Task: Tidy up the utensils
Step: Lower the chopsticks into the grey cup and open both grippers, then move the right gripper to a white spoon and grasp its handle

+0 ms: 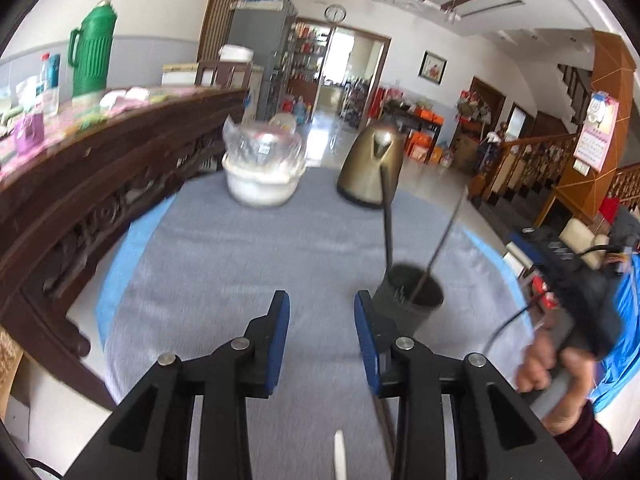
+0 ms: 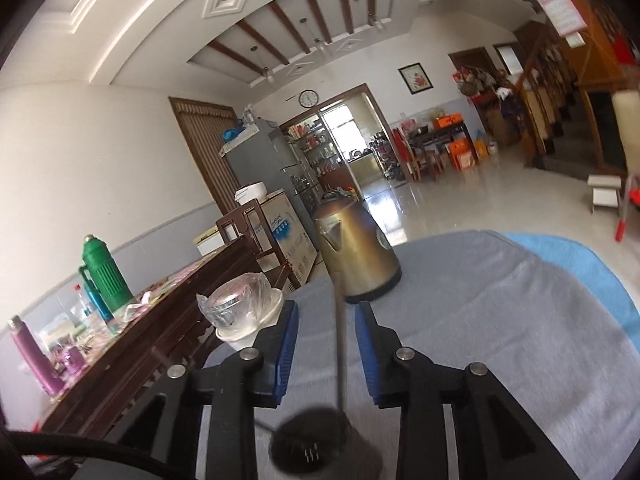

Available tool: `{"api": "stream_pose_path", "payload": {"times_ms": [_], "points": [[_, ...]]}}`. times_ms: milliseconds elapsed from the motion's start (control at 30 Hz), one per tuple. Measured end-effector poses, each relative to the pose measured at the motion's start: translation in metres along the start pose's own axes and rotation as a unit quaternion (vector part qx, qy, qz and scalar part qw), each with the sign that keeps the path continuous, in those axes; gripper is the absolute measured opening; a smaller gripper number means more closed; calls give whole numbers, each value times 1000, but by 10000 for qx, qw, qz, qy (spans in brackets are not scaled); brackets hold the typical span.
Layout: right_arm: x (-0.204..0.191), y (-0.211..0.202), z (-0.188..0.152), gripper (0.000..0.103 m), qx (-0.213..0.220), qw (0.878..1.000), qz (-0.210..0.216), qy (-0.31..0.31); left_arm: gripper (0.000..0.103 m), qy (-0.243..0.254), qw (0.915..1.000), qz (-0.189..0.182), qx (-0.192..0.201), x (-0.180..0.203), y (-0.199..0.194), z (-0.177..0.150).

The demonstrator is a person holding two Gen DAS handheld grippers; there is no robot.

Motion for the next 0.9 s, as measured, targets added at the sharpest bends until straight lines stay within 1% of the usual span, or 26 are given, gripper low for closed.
{"api": "stream_pose_path", "payload": {"times_ms": [100, 233, 300, 433, 533, 600, 733, 867, 900], "points": [[15, -26, -15, 32, -191, 9998, -62, 10, 34, -63, 9995, 30, -303, -4, 5, -25], [33, -54, -43, 32, -710, 9974, -101, 4, 34, -92, 9976, 58, -682, -4, 10, -57], [40, -64, -55, 32, -938, 9955, -130, -16, 34, -69, 9966, 61, -813, -1, 10, -69], [53, -82, -86, 32, -1493, 9887, -57, 70, 34, 40, 9948, 52, -1019, 4, 4, -90], [57, -87, -107, 32, -1930, 9809, 97, 216, 34, 122, 9932, 14, -1160, 8, -1, -100], [56, -87, -121, 32, -2269, 9732, 183, 332, 34, 155, 9917, 25, -1278, 9, -3, -107], [50, -82, -154, 32, -3038, 9497, 432, 620, 34, 130, 9883, -123, -1513, 6, -10, -127], [49, -78, -179, 31, -3463, 9366, 169, 514, 34, 138, 9860, -149, -1657, 0, -11, -140], [49, -77, -182, 31, -3496, 9352, 150, 538, 32, 101, 9850, -166, -1712, -3, -10, -143]]}}
Point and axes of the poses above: each gripper's, at about its wrist camera, not at the fingertips, and y roughly the way its jaws point, x to its right, z to its top, the point moved 4 cm from there along y, roughly the way its jaws point, and after that the axes turned 4 degrees about z, right-handed, at the moved point
